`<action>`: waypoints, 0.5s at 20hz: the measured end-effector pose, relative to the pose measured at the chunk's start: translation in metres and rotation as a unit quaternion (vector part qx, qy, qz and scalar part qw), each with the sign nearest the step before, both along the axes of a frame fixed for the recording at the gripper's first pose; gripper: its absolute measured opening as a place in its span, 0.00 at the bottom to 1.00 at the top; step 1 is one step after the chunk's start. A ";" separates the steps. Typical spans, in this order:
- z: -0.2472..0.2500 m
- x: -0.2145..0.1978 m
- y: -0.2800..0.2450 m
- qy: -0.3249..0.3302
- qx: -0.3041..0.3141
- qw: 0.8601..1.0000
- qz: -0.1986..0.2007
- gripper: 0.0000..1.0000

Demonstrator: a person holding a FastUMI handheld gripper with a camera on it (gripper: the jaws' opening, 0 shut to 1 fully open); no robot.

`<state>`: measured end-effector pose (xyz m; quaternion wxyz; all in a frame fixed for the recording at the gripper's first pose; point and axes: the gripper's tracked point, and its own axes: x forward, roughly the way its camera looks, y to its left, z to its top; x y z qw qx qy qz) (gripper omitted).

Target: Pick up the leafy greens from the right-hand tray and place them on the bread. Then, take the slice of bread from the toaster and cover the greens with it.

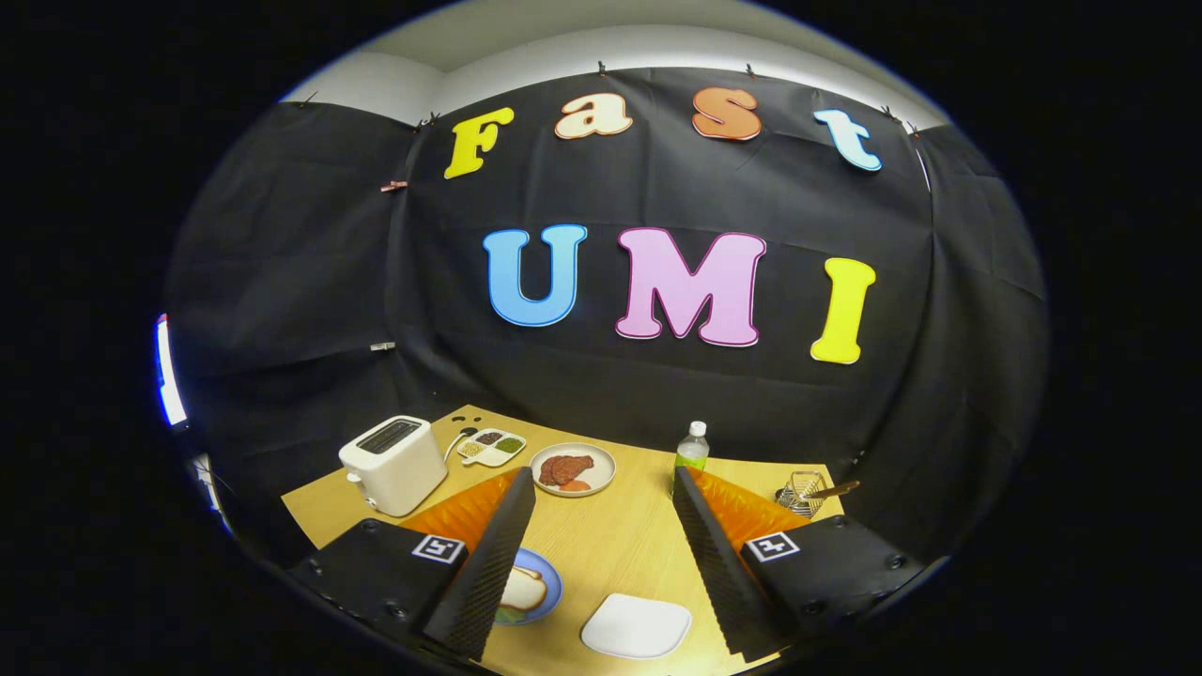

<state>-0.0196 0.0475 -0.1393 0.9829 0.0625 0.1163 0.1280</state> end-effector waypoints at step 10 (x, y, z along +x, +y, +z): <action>0.001 0.007 -0.013 -0.004 -0.011 1.000 -0.003 0.93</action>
